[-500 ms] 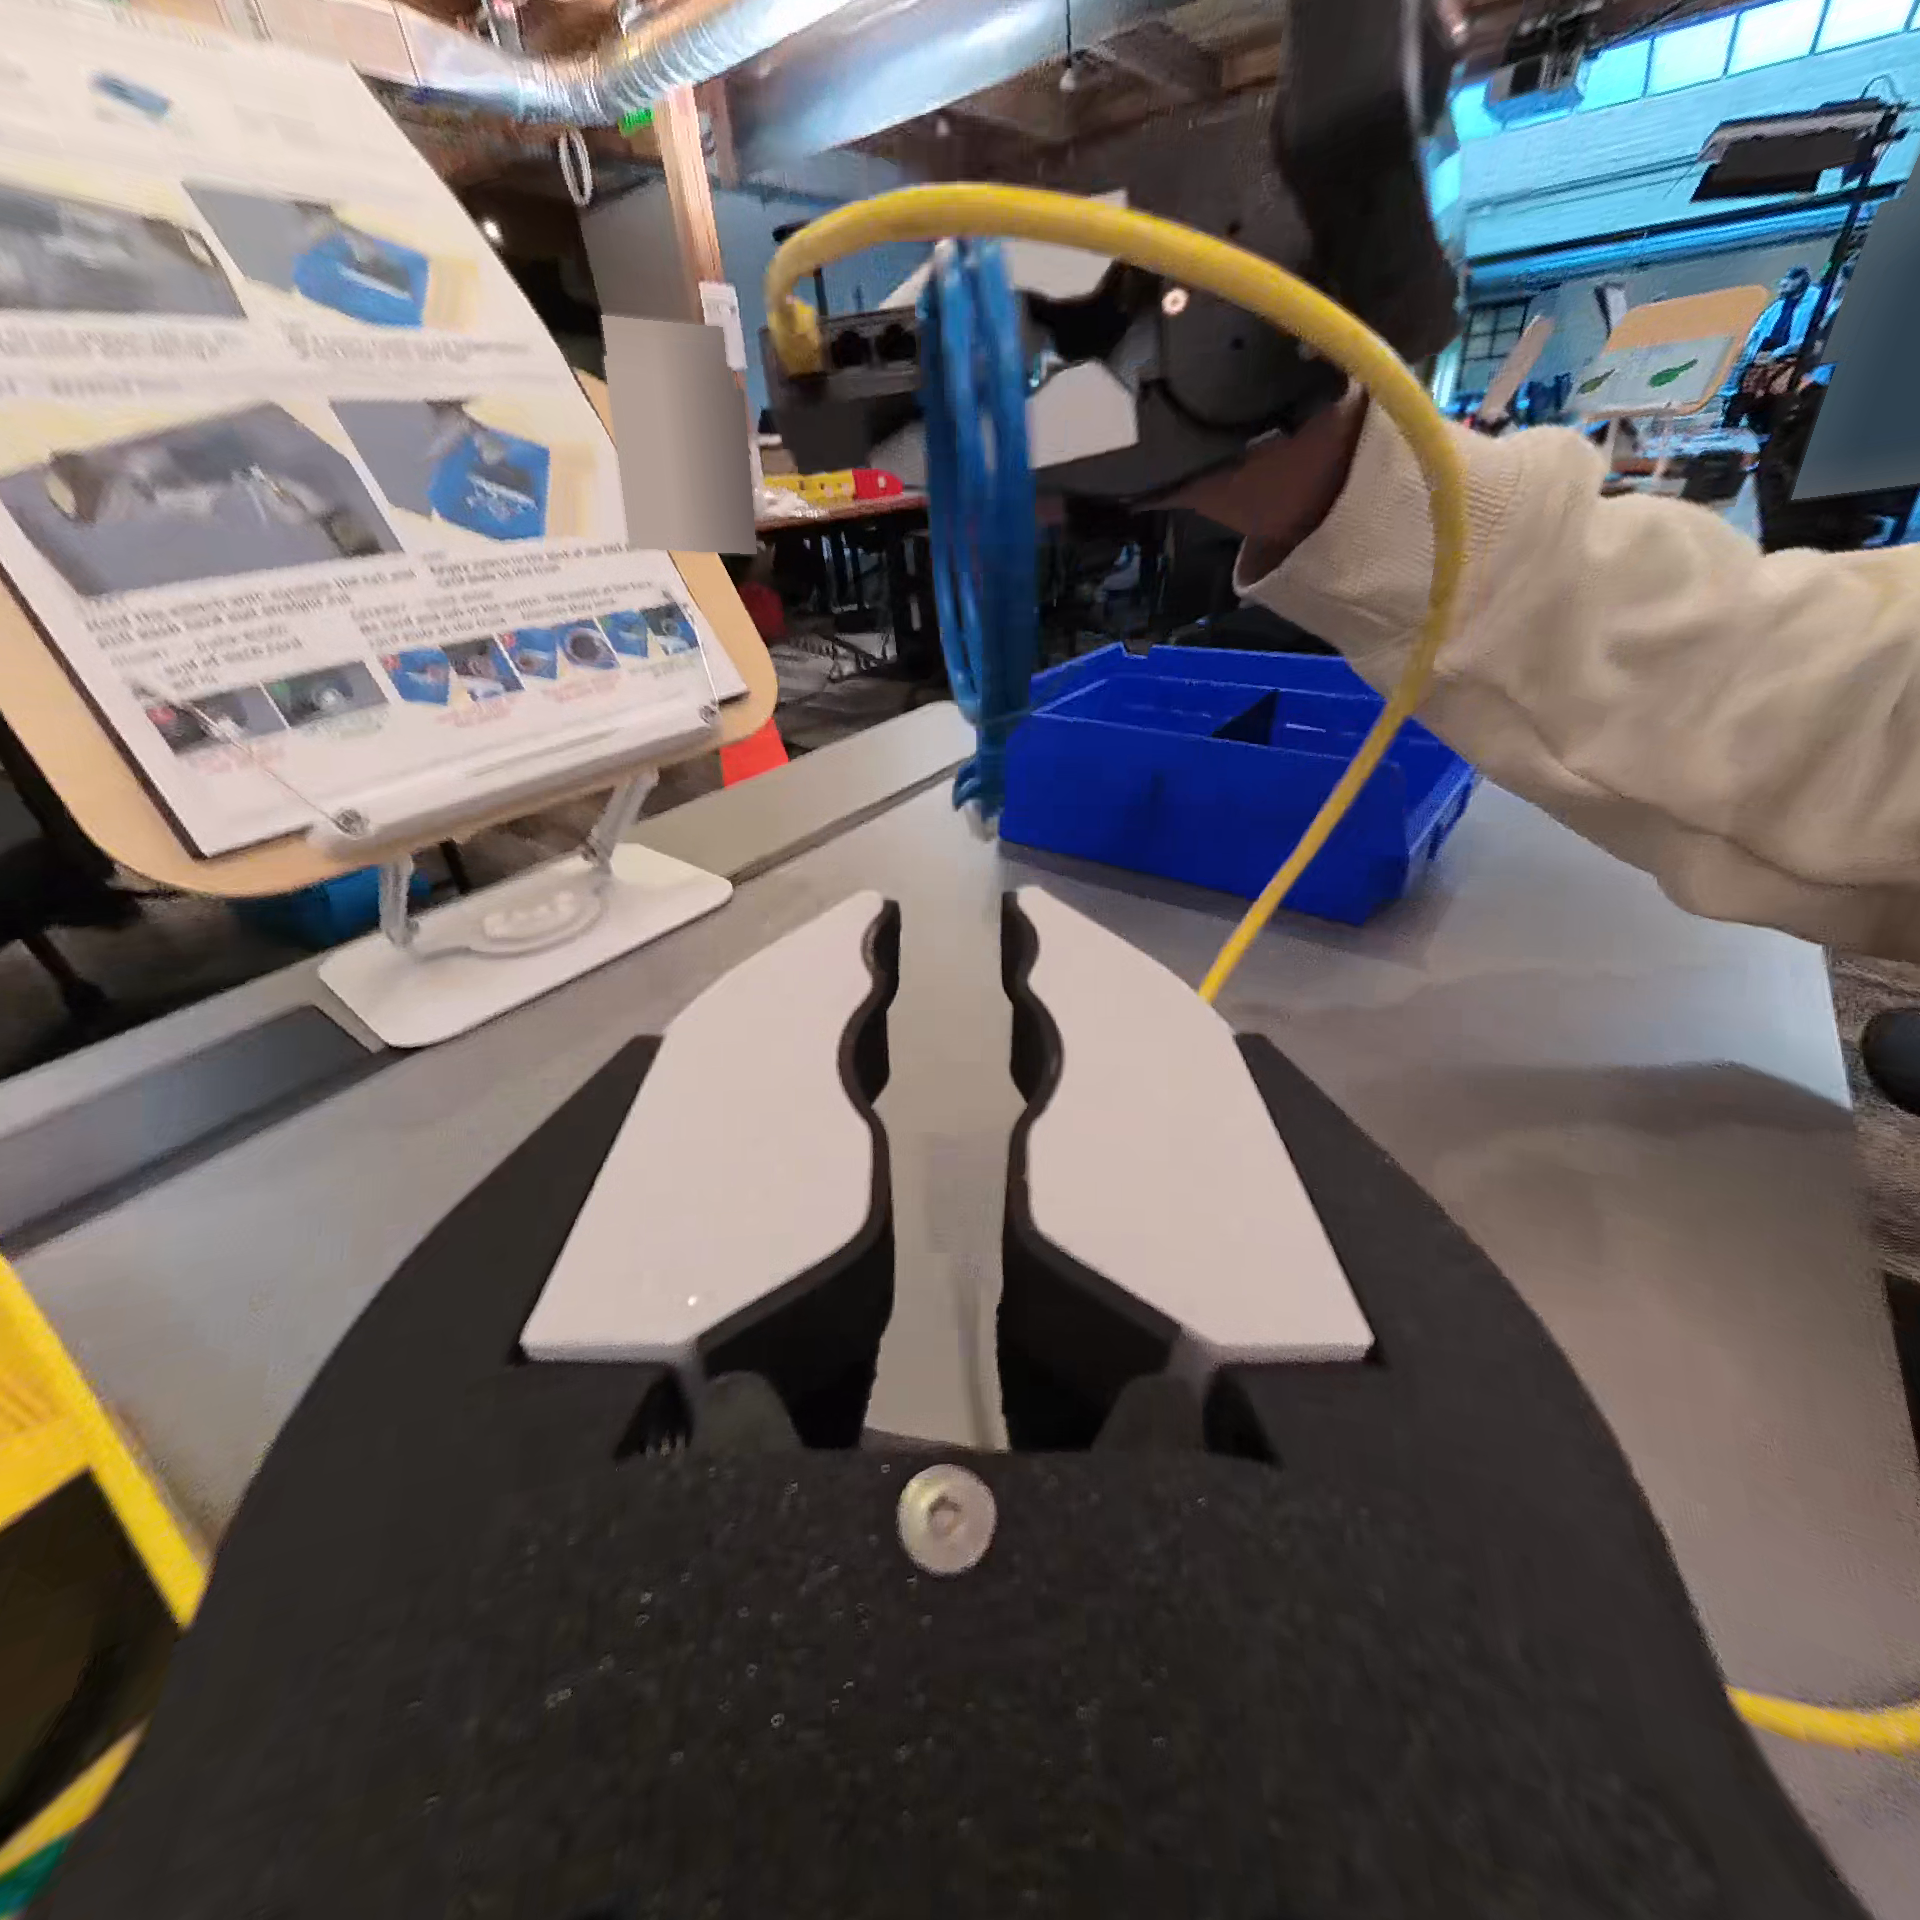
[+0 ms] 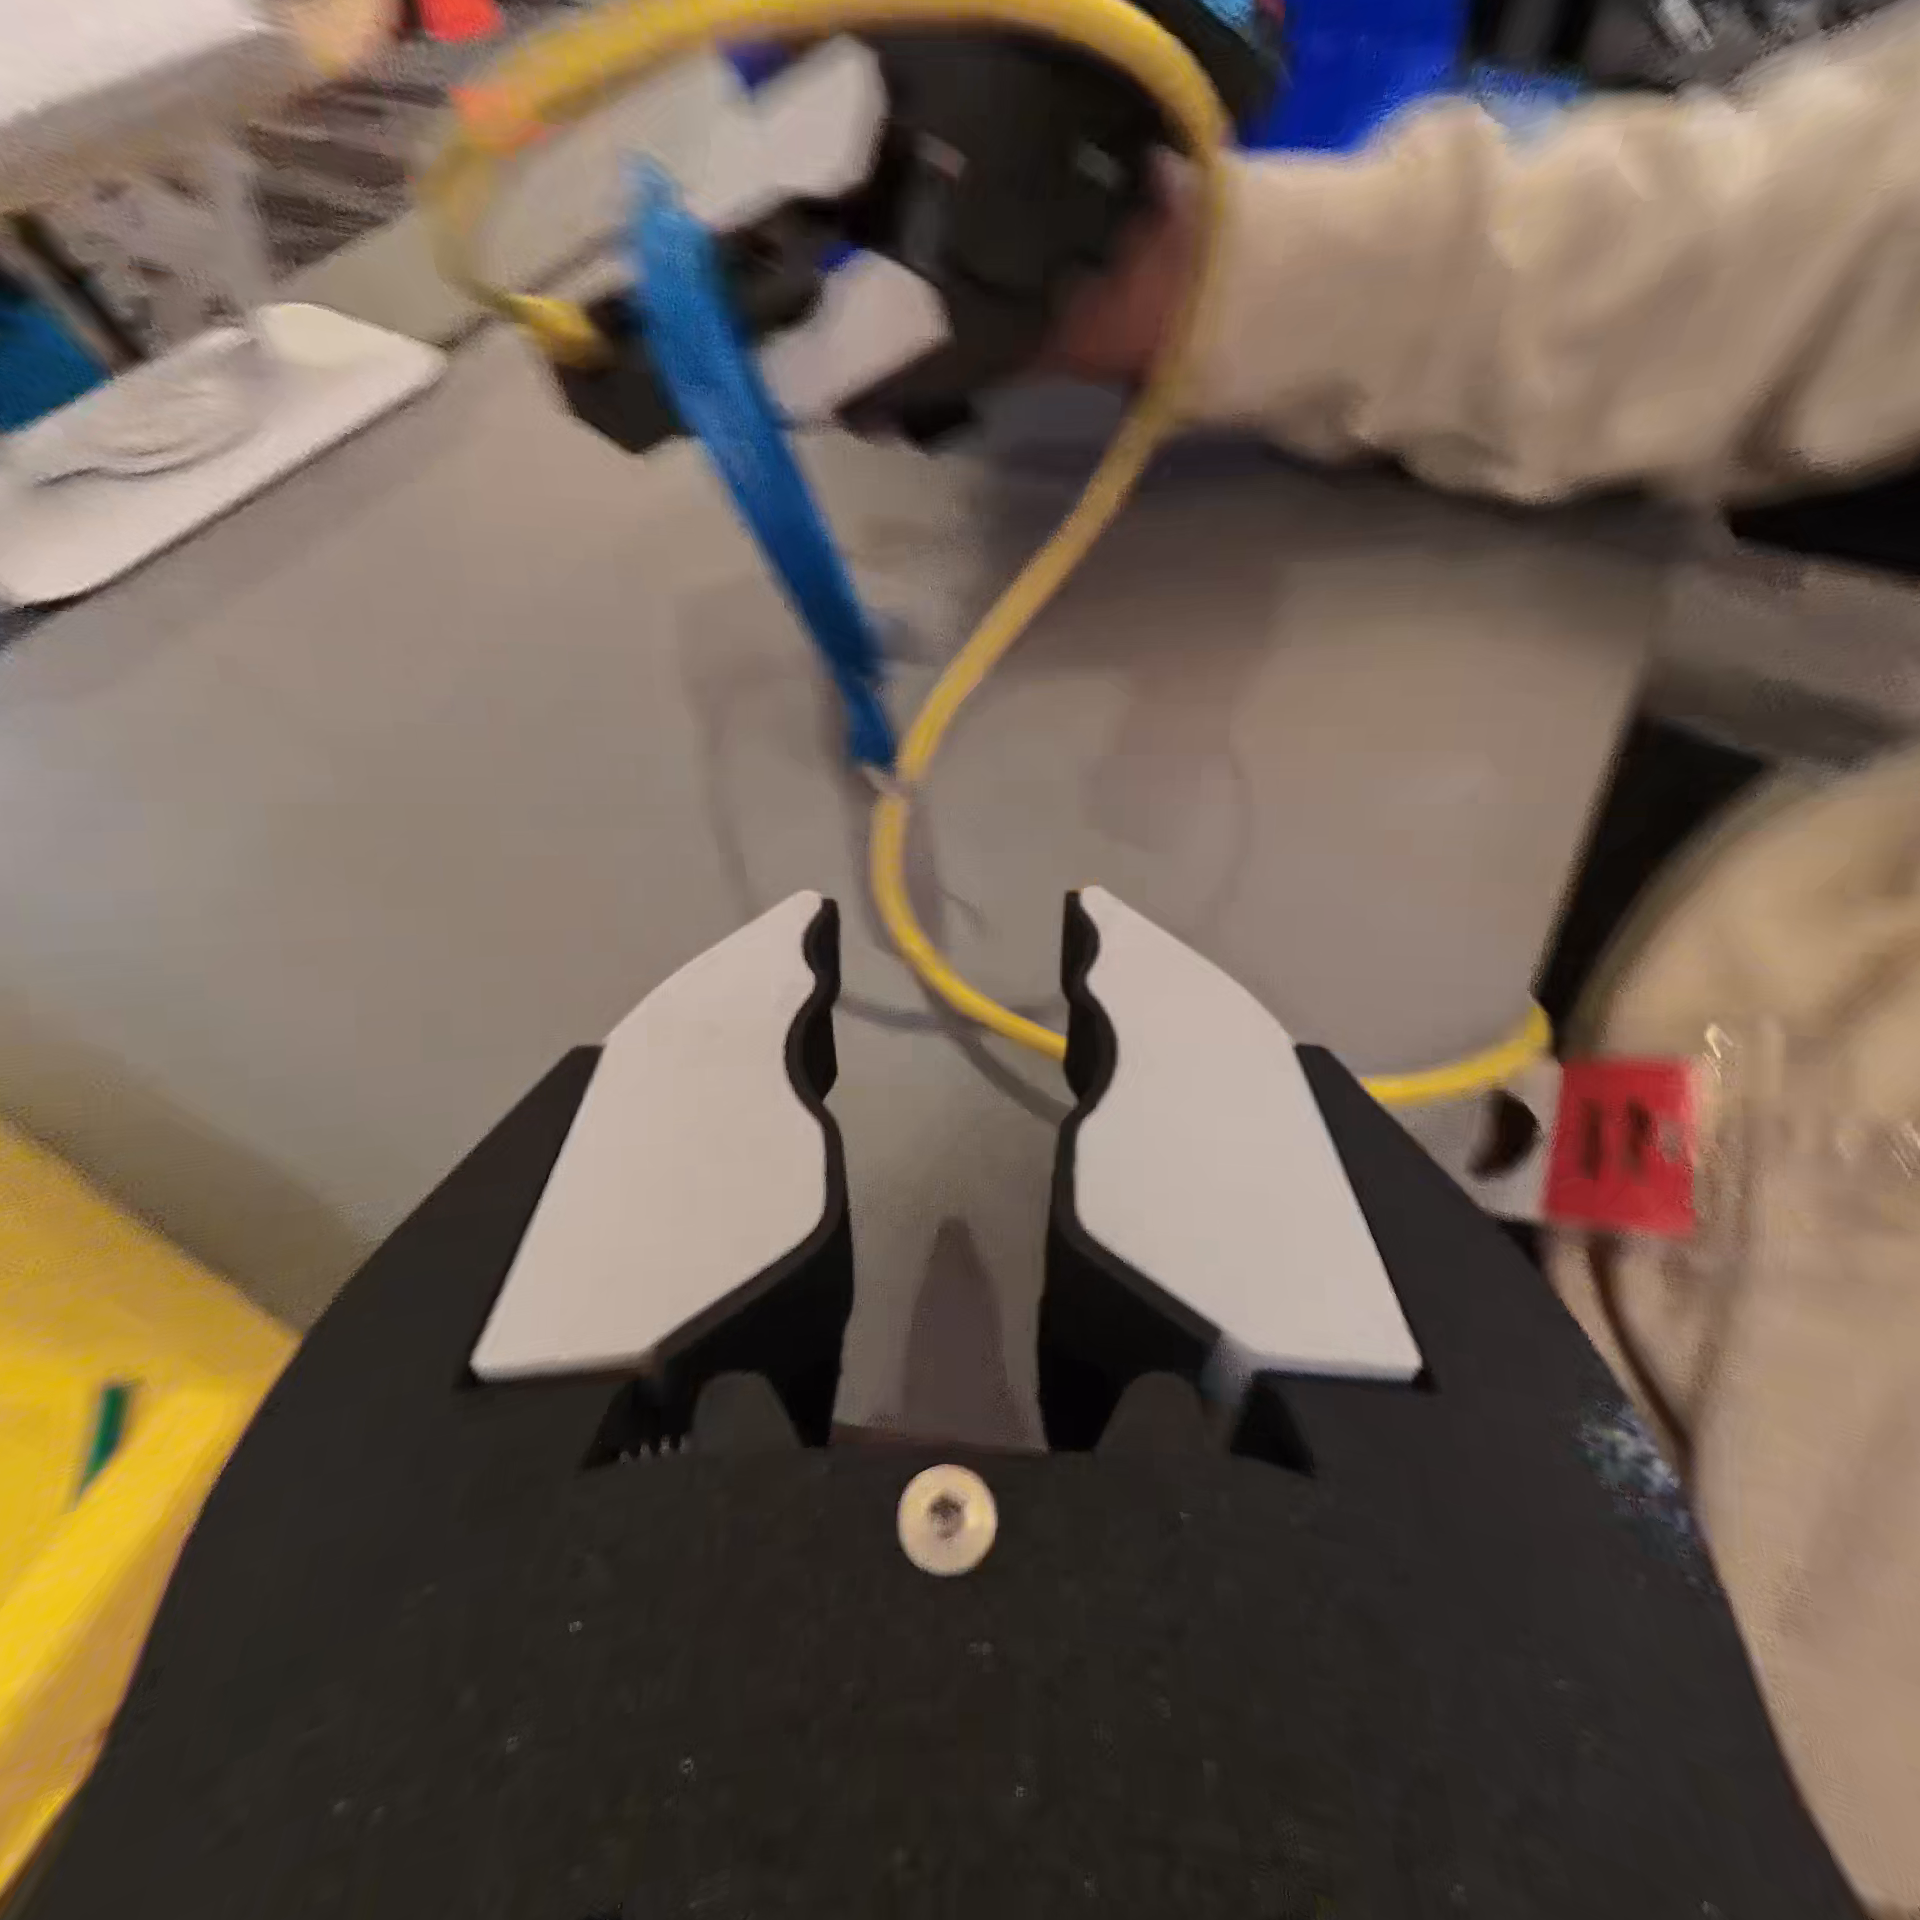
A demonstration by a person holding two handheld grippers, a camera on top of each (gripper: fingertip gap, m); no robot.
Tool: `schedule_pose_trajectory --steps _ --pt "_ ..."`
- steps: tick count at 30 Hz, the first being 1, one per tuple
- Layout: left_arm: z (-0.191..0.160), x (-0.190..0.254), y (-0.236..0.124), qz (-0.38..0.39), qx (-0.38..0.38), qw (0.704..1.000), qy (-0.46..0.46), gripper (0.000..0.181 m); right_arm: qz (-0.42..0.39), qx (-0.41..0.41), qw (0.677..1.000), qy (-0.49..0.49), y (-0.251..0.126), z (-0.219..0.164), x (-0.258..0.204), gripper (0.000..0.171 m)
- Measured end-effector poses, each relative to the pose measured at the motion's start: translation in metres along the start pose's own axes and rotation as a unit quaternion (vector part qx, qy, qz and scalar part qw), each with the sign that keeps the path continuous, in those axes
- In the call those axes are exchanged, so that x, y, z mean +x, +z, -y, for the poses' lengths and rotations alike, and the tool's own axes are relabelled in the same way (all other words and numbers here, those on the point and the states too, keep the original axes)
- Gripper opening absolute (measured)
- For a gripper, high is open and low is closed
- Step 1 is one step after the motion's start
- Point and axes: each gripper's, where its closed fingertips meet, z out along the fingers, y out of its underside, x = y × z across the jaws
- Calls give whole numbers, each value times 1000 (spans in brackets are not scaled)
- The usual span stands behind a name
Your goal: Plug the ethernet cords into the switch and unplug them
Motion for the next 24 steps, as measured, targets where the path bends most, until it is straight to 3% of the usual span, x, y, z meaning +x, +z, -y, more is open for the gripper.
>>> schedule_pose_trajectory --steps 4,7,12,18,20,24 --pt "-22 78 5 -71 -7 985 159 29 -15 12 1000 -6 -6 -2 1 29" --pt "-34 92 10 -77 -32 966 244 28 -19 19 999 -18 -8 -1 0 29" --pt "-61 105 3 -176 -121 953 215 36 -13 31 999 -18 -12 3 -1 30" --pt "-75 95 22 -157 -165 933 277 20 -1 34 999 -9 -11 2 -6 30" --pt "-69 90 27 -136 -160 935 285 17 2 31 999 -10 -10 0 -7 29" --pt "4 78 9 -89 -7 969 231 10 0 27 1000 -8 -10 -3 -5 29"
